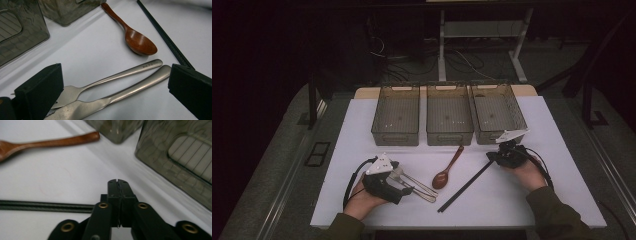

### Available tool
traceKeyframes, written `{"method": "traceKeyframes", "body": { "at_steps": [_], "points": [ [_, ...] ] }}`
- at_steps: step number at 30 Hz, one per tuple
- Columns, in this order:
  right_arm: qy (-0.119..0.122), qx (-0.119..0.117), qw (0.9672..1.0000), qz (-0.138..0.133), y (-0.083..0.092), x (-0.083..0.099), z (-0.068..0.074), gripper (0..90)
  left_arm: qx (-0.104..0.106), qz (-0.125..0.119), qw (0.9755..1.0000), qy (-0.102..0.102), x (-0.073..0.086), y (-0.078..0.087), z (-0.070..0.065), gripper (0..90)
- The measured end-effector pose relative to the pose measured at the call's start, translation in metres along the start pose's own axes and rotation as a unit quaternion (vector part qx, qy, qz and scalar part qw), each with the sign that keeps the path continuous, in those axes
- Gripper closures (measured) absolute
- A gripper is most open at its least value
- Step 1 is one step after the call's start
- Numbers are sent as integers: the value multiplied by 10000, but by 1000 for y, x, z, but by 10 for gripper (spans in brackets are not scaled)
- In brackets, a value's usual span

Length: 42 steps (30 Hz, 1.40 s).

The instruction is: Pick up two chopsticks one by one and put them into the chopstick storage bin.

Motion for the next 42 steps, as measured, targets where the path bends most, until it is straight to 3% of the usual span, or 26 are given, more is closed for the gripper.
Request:
{"method": "traceKeyframes", "body": {
  "at_steps": [3, 8, 14, 19, 24, 31, 36, 42],
  "points": [
    [-156, -111, 9995, -247, 7, -4, 0, 732, 8, 21, 10000, 15, 0, 0, 0, 0],
    [-228, -212, 9976, -622, 19, -4, 5, 434, 10, 18, 10000, -5, 0, 1, 0, 0],
    [-213, -163, 9954, -925, 31, 5, 11, 293, 17, 27, 10000, -14, 0, 2, 0, 0],
    [-273, -279, 9910, -1278, 39, 11, 20, 201, -5, -3, 10000, -32, -1, 2, 0, 0],
    [-211, -343, 9887, -1447, 46, 21, 27, 174, -27, -2, 10000, -21, -1, 2, 0, 0],
    [-311, -127, 9882, -1497, 52, 37, 26, 163, -43, -64, 10000, -37, -4, 1, -3, 0],
    [-356, -117, 9874, -1539, 57, 44, 24, 163, -18, -146, 9999, -7, -12, -2, -8, 0],
    [-346, -138, 9870, -1566, 56, 42, 25, 163, 226, -116, 9997, -65, -21, -13, -25, 106]
  ]
}}
Point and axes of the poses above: each handheld gripper's, and its own axes: y roughly backward along the jaws, x roughly out of its underside, z roughly to its left, the point moved 8 cm from there along -y, roughly forward along the jaws, and after that the axes turned 3 degrees about -z, right-handed, at the moved point
